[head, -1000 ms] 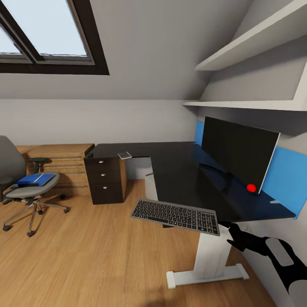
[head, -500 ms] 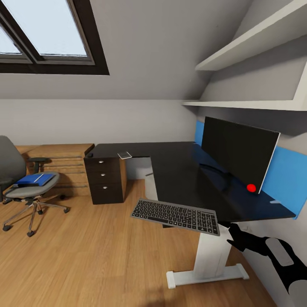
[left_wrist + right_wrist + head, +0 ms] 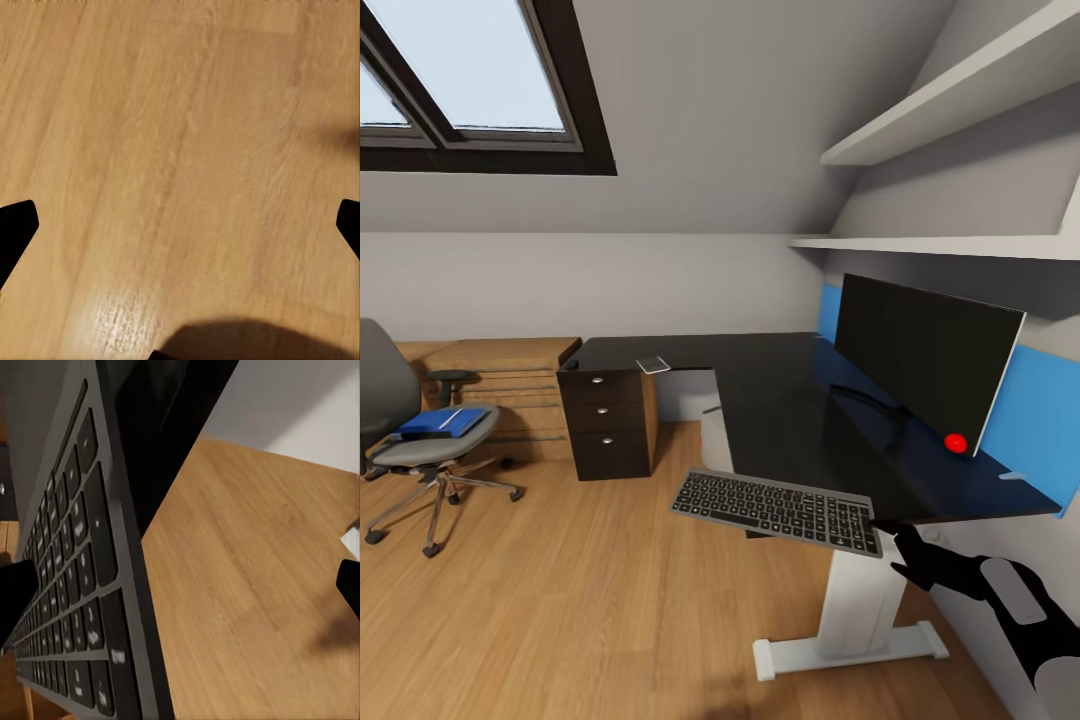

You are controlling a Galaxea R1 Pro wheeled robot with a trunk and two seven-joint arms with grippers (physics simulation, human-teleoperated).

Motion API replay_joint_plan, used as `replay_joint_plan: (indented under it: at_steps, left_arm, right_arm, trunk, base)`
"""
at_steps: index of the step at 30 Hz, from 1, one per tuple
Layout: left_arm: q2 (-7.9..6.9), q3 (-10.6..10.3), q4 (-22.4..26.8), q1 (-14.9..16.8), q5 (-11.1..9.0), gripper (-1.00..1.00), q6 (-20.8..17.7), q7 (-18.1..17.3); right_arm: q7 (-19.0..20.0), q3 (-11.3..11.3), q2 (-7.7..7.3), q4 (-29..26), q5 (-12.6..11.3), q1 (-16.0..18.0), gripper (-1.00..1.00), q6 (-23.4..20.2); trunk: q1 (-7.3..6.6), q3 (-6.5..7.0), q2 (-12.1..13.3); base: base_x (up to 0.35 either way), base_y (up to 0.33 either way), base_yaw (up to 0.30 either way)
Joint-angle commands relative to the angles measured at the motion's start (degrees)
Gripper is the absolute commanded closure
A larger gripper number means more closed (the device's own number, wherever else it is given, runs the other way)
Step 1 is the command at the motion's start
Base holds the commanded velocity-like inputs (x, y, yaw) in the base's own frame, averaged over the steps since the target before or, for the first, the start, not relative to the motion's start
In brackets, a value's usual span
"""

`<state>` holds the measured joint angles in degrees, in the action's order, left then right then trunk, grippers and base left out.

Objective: In the bedroom, organize the workspace by keeping the computer under the desk, ensuring the monitor is on the desk, placing the keyboard on the desk next to the monitor, placing the mouse on the desk next to the keyboard, moving the folder from the swivel chair onto the desk next to the mouse, stacking the notebook on top of the folder with the pen on top of the notebook, and positioning the swivel chair next to the desk.

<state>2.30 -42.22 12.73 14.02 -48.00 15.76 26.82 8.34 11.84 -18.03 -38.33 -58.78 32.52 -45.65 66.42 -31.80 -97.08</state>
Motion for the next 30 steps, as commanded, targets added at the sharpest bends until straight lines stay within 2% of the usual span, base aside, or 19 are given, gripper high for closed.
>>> replay_joint_plan:
  at_steps: [1,8,22,30]
  left_arm:
    - [-0.01,-0.49,0.02,0.05,-0.52,-1.00,0.23,0.25]
    - [-0.01,-0.49,0.02,0.05,-0.52,-1.00,0.23,0.25]
    - [-0.01,-0.49,0.01,0.05,-0.52,-1.00,0.23,0.25]
    - [-0.02,-0.49,-0.02,0.05,-0.52,-1.00,0.23,0.25]
  right_arm:
    - [0.36,0.21,0.05,0.01,0.73,0.05,-1.00,-0.32]
    - [0.36,0.21,0.17,0.24,1.72,0.08,-1.00,-0.26]
    - [0.38,0.20,0.19,0.34,1.82,0.06,-1.00,-0.29]
    - [0.44,0.20,0.19,0.34,1.83,0.08,-1.00,-0.31]
  trunk:
    - [0.00,-0.06,-0.03]
    - [0.00,-0.06,-0.03]
    - [0.00,-0.06,-0.03]
    - [0.00,-0.06,-0.03]
  base:
    - [0.002,0.158,0.000]
    - [0.001,0.073,0.000]
    - [0.000,0.007,0.000]
    - [0.000,0.116,0.000]
